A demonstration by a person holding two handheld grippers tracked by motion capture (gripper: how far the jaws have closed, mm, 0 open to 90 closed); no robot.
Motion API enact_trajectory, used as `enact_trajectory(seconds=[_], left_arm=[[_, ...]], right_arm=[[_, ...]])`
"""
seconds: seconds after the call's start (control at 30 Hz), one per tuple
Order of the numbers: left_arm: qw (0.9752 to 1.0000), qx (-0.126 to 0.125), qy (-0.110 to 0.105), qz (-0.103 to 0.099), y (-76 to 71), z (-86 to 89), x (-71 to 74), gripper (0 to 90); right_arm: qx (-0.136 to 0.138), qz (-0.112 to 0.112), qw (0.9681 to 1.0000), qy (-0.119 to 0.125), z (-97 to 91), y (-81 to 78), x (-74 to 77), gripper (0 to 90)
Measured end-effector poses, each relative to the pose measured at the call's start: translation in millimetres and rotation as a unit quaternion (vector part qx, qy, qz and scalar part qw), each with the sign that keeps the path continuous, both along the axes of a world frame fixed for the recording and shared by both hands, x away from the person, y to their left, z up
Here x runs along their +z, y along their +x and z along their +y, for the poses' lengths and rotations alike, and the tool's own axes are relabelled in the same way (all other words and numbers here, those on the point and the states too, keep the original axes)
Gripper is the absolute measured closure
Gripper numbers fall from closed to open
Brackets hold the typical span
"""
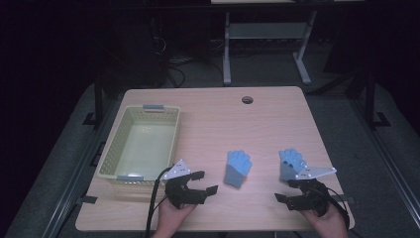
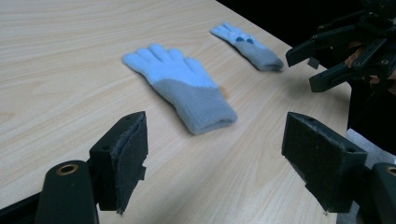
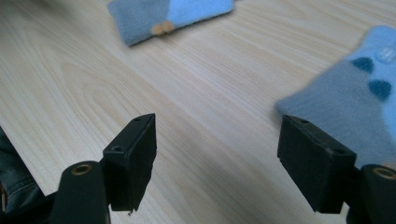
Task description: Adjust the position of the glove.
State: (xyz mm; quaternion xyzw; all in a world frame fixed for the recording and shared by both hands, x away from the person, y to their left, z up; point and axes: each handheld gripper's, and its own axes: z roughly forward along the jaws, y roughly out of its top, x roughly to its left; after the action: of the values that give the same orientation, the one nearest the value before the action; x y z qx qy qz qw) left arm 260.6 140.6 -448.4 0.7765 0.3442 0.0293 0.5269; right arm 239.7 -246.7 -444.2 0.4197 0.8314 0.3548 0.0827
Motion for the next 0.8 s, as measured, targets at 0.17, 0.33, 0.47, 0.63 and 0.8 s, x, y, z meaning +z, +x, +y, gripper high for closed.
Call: enact_trajectory(seconds=[0.17, 0.33, 0.47, 0.63, 0.8], left_arm=[[1.0, -0.001, 0.004, -0.001, -0.3, 0.0, 0.4, 22.3], [1.0, -0.005, 0.005, -0.002, -1.3, 0.4, 0.5, 22.3], [1.0, -0.002, 0.002, -0.006, -2.6, 2.9, 3.0, 22.3], [1.0, 0.001, 0.002, -0.007, -2.7, 3.3, 4.2, 22.3], [1.0, -0.001, 0.002, -0.008, -3.7, 2.1, 3.8, 22.3]], right_arm=[[-0.002, 0.002, 1.0, 0.002, 0.0, 0.2, -0.1, 27.3], [0.0, -0.003, 1.0, -0.003, 1.4, 1.7, 0.9, 27.2], [0.001, -0.001, 1.0, -0.004, 2.6, 3.1, 1.5, 27.1], [0.003, 0.0, 1.0, -0.007, 3.7, 4.5, 2.4, 25.3], [0.003, -0.008, 0.9999, -0.012, 4.6, 4.8, 5.7, 25.3]])
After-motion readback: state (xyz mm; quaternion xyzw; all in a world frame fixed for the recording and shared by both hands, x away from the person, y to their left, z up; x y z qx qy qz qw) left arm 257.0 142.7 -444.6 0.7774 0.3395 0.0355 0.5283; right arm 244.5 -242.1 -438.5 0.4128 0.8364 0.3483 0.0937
